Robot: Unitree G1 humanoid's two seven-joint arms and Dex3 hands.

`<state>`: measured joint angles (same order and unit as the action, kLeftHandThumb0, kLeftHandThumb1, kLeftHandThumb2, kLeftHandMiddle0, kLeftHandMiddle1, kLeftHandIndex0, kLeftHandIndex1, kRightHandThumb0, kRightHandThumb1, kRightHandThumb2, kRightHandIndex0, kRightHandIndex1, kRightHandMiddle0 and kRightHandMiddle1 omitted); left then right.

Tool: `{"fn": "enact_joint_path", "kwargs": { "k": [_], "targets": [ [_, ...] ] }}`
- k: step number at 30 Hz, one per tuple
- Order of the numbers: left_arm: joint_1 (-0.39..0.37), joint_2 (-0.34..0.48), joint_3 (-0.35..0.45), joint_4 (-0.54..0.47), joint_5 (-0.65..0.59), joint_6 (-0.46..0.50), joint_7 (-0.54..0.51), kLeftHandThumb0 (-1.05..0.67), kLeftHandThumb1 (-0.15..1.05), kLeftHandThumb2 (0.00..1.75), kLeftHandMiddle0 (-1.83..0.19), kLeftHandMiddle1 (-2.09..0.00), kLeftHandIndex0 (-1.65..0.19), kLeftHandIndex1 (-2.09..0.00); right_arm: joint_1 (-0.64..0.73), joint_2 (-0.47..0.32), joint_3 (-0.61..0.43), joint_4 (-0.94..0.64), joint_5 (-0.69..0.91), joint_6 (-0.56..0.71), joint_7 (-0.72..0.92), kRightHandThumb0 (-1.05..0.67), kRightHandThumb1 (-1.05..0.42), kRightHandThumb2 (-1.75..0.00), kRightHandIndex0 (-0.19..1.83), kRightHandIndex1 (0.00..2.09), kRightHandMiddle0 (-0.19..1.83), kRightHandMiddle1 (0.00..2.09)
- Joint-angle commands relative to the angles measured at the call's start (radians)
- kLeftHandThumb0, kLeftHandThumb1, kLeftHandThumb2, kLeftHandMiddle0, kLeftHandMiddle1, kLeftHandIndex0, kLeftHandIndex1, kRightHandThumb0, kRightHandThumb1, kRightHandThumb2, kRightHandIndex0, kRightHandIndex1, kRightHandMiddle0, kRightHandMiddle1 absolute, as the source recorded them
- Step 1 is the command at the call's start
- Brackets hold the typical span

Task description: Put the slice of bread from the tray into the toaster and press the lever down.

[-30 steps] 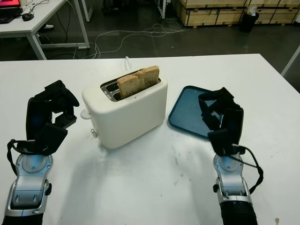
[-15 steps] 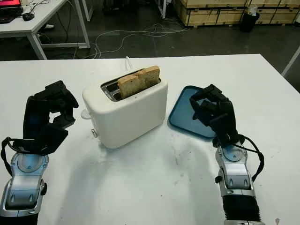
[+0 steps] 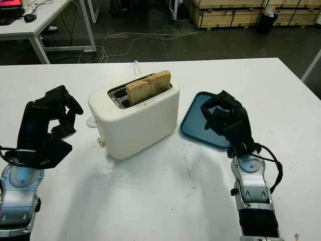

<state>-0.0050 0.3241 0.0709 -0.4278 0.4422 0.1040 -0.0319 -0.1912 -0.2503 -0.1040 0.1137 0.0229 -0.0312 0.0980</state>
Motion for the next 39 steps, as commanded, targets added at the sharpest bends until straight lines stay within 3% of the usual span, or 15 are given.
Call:
{"fn": "enact_joint_path", "kwargs": {
  "k": [1, 3, 5, 8, 16, 24, 39],
  "targets": [
    [0.001, 0.042, -0.004, -0.026, 0.044, 0.024, -0.034, 0.04, 0.83, 0.6, -1.0, -1.75, -0.79, -1.03, 0.002, 0.011, -0.006, -0.026, 0.009, 0.014, -0.003, -0.49, -0.92, -0.35, 0.86, 1.75, 0.57, 1.75],
    [-0.004, 0.081, -0.012, -0.044, 0.09, 0.042, -0.074, 0.04, 0.89, 0.4, -0.98, -1.75, -0.9, -0.67, 0.002, 0.011, -0.008, -0.021, 0.006, 0.004, -0.002, -0.48, -0.92, -0.35, 0.85, 1.75, 0.55, 1.75],
    [-0.011, 0.114, -0.014, -0.063, 0.106, 0.06, -0.125, 0.05, 0.91, 0.28, -0.97, -1.75, -0.96, -0.48, 0.002, 0.01, -0.009, -0.019, 0.004, 0.002, -0.003, -0.49, -0.92, -0.35, 0.85, 1.75, 0.56, 1.75],
    [-0.03, 0.174, -0.011, -0.089, 0.098, 0.088, -0.227, 0.05, 0.91, 0.2, -0.95, -1.75, -0.97, -0.36, 0.003, 0.01, -0.01, -0.022, 0.001, 0.006, -0.005, -0.49, -0.92, -0.36, 0.86, 1.75, 0.56, 1.75],
    [-0.114, 0.296, -0.051, -0.061, 0.148, 0.084, -0.357, 0.06, 0.88, 0.03, -1.07, -1.48, -1.22, -0.2, 0.004, 0.015, -0.016, -0.01, 0.004, -0.014, -0.01, -0.47, -0.92, -0.36, 0.86, 1.75, 0.56, 1.75],
    [-0.137, 0.322, -0.101, -0.053, 0.224, 0.112, -0.417, 0.09, 0.86, 0.01, -1.09, -1.4, -1.09, -0.04, 0.008, 0.018, -0.023, -0.026, 0.011, -0.001, -0.006, -0.46, -0.92, -0.36, 0.85, 1.75, 0.55, 1.75],
    [-0.147, 0.321, -0.111, -0.052, 0.283, 0.126, -0.458, 0.06, 0.89, 0.01, -1.07, -1.4, -1.06, -0.01, 0.009, 0.022, -0.026, -0.031, 0.021, -0.015, 0.01, -0.44, -0.92, -0.36, 0.85, 1.75, 0.55, 1.75]
  ]
}}
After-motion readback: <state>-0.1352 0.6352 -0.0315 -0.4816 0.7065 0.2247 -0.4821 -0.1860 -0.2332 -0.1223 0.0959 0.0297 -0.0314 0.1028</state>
